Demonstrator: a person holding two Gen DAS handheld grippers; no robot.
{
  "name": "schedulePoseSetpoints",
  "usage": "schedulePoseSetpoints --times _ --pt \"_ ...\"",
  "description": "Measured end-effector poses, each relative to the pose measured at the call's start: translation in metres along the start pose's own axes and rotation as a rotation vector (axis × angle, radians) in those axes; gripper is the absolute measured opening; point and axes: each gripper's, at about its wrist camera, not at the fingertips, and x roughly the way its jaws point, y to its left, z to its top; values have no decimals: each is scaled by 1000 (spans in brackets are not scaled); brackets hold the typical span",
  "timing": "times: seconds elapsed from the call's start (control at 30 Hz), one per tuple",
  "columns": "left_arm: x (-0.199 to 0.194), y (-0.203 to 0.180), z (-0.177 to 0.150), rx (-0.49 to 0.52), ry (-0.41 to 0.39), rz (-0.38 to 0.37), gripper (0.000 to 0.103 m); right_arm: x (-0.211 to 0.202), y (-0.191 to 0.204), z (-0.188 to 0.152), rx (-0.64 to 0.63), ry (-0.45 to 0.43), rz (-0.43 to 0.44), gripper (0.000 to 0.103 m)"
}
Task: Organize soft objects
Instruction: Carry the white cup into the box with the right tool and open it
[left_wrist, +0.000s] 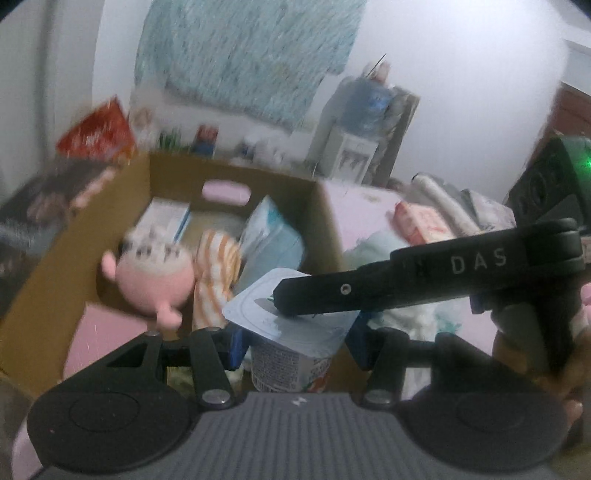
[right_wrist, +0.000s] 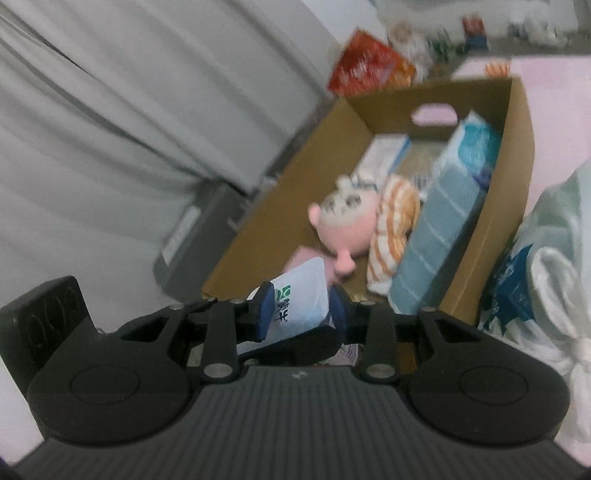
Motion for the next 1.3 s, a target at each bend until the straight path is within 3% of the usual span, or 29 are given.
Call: schedulePoseSetpoints --times 0.17,0.43,0.7,0.87,1.03,1.3 --pt "18 18 -13 -64 99 -25 55 31 -1 0 -29 114 -61 37" --pt "33 21 -25 -70 161 -33 55 46 1 -1 -103 170 -143 43" --pt "43 23 -28 -59 185 -15 55 52 9 -2 -185 179 -193 50" --pt "50 26 -32 -81 225 -11 63 53 12 -3 -202 179 -205 56" --pt "47 27 -32 -87 212 -28 65 52 13 -3 -202 174 -201 63" --pt "32 29 -29 -103 160 -26 65 37 15 3 -182 102 -187 63"
